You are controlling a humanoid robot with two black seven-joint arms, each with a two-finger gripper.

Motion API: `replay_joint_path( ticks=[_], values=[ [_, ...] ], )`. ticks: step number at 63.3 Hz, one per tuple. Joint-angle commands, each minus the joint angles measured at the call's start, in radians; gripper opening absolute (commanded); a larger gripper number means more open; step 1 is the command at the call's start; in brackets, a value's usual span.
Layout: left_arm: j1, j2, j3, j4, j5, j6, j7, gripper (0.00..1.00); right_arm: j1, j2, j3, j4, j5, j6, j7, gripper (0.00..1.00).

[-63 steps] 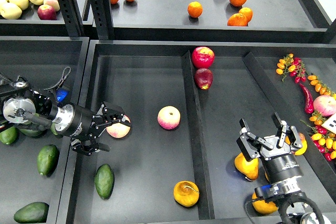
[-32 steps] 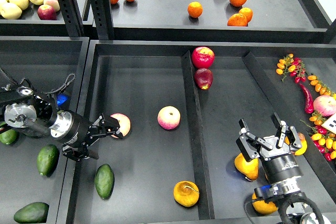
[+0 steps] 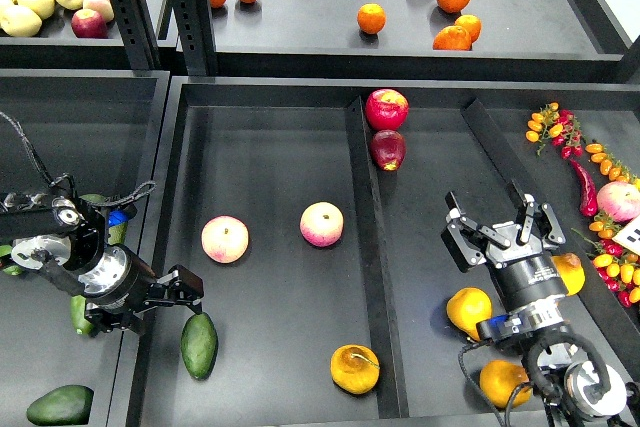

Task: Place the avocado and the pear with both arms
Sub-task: 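Lower the left gripper and close it on the green avocado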

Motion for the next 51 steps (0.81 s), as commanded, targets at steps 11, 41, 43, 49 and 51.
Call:
replay_joint_path(
  ticks=[11,41,43,49,51],
  values=[
    [-0.016,-0.021,0.035,0.003,0.002,0.0,0.0,0.99,0.01,0.0,0.01,0.001,0.002,0.001,0.002,1.0],
    [-0.068,-0.182,0.089,0.09,-0.006,0.0,0.0,0.99,0.056,0.0,0.023,-0.002,0.0,0.0,0.0,1.0],
    [-0.068,-0.189,0.09,0.095,-0.004,0.0,0.0,0.99,0.056,0.0,0.023,-0.002,0.0,0.0,0.0,1.0],
    [-0.067,-0.228,0.109,0.126,-0.006,0.0,0.0,0.99,0.056,0.0,0.023,0.0,0.0,0.001,0.0,1.0],
    [-0.067,-0.235,0.116,0.133,-0.006,0.0,0.0,0.99,0.054,0.0,0.023,0.0,0.0,0.003,0.0,1.0]
  ],
)
